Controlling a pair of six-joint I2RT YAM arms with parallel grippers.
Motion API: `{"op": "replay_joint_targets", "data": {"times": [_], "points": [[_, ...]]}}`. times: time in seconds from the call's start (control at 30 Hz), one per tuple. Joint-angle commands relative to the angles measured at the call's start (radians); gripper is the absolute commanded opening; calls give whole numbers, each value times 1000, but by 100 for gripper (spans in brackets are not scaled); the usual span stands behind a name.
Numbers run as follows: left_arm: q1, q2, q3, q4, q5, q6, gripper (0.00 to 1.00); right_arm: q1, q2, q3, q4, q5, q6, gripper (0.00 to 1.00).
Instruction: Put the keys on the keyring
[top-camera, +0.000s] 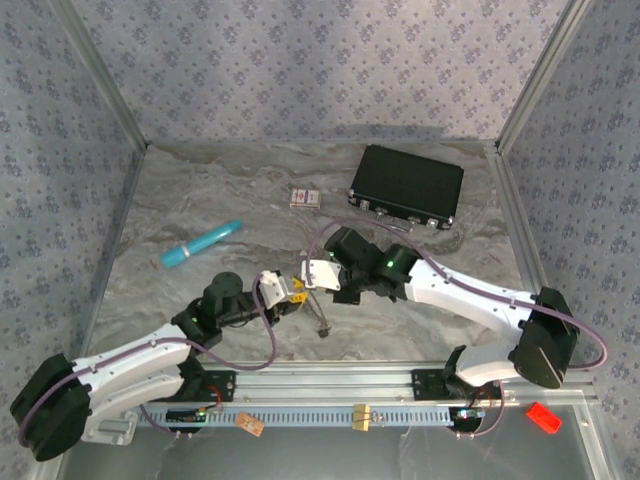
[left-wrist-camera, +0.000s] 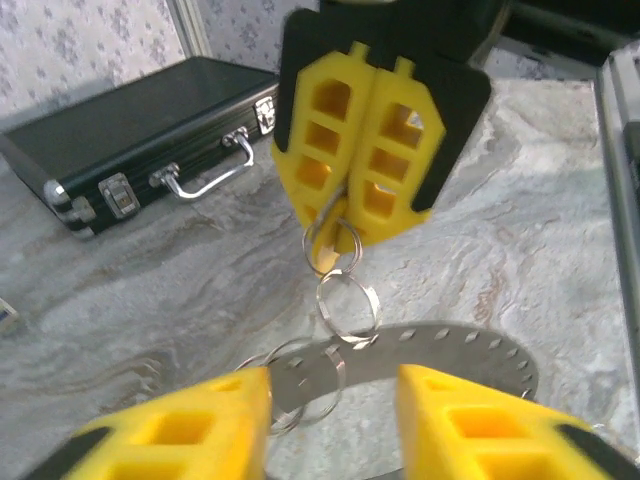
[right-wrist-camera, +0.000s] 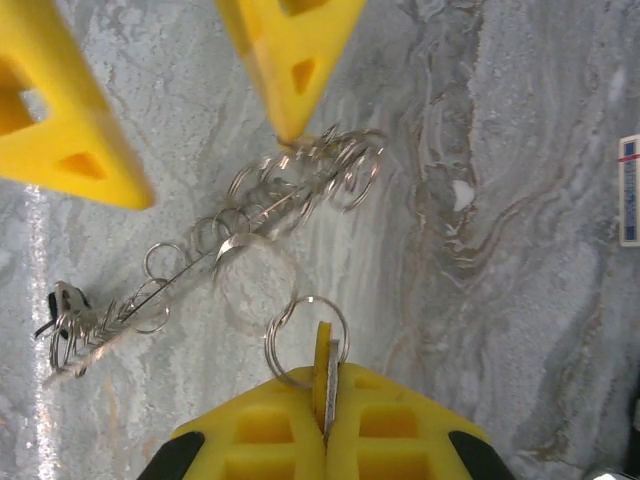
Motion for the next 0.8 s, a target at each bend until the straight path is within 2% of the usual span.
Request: {"op": "replay_joint_targets", "data": {"times": [0.0,0.17,0.4,0.6,0.7,0.77], "points": [[1,-61,-26,27,-52,-21,51,9,-10,61,-56,41,-33,0],[1,-207,-72,30,-242,-52,67,19,1,136,-81,50,-68,0],[30,-472,-72,-112,-719,-155,99,50,103,266,-88,9,-116,0],[123,-674,-6,-356,-983,-357,99,90,214,363,12,-188,-83,0],[166,-700,50,-473,-1005,-454,99,85,265,363,128,-243,-32,0],[180,-688,69,-504,-1006,-476,99,81,314,372,136,-208,-35,0]]}}
